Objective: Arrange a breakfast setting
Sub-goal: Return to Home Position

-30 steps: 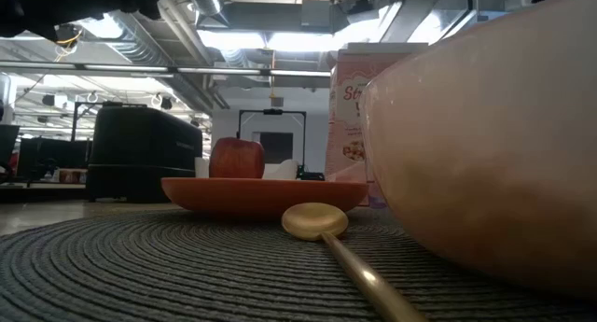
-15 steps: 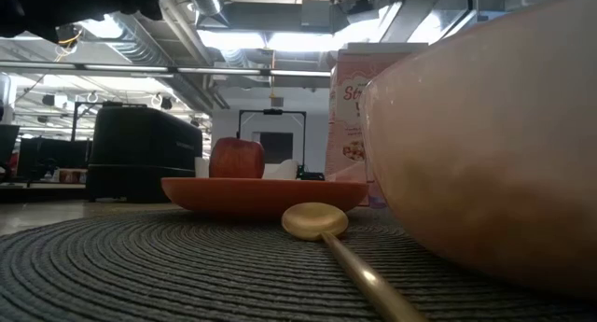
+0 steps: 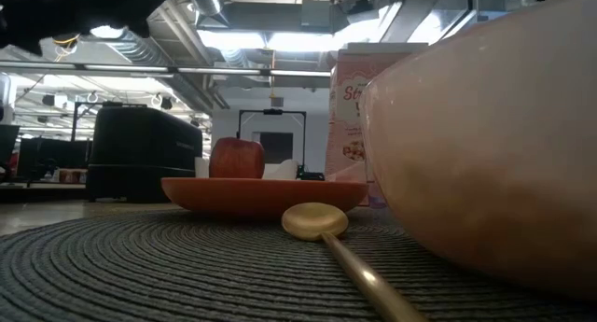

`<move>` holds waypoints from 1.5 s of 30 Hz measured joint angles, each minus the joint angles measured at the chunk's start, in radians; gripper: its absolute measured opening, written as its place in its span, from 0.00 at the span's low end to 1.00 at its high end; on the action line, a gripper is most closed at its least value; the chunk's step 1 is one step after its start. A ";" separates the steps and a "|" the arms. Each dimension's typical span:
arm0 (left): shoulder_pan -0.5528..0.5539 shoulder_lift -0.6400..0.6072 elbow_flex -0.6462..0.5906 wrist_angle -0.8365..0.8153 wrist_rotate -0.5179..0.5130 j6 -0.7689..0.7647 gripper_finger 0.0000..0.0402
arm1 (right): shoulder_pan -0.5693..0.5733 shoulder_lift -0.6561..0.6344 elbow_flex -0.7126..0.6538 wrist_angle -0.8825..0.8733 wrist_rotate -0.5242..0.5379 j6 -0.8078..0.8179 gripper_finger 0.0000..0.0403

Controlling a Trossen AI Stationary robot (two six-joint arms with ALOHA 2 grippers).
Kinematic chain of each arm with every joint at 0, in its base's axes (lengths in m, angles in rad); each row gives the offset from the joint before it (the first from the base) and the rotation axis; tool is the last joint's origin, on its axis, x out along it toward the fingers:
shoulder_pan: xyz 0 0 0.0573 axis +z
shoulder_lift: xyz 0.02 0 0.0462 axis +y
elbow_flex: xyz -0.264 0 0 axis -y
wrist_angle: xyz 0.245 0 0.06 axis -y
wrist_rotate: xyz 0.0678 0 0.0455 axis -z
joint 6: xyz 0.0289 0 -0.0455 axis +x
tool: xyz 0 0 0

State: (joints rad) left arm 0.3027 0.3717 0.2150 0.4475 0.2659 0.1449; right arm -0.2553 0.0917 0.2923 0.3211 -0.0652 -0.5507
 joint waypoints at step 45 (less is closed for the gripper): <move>-0.088 -0.175 -0.206 -0.396 0.006 -0.450 0.00 | 0.340 0.008 -0.282 -0.309 0.071 0.384 0.06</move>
State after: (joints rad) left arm 0.2142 0.1964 0.0090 0.0519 0.2720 -0.3050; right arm 0.0849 0.0992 0.0101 0.0124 0.0056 -0.1669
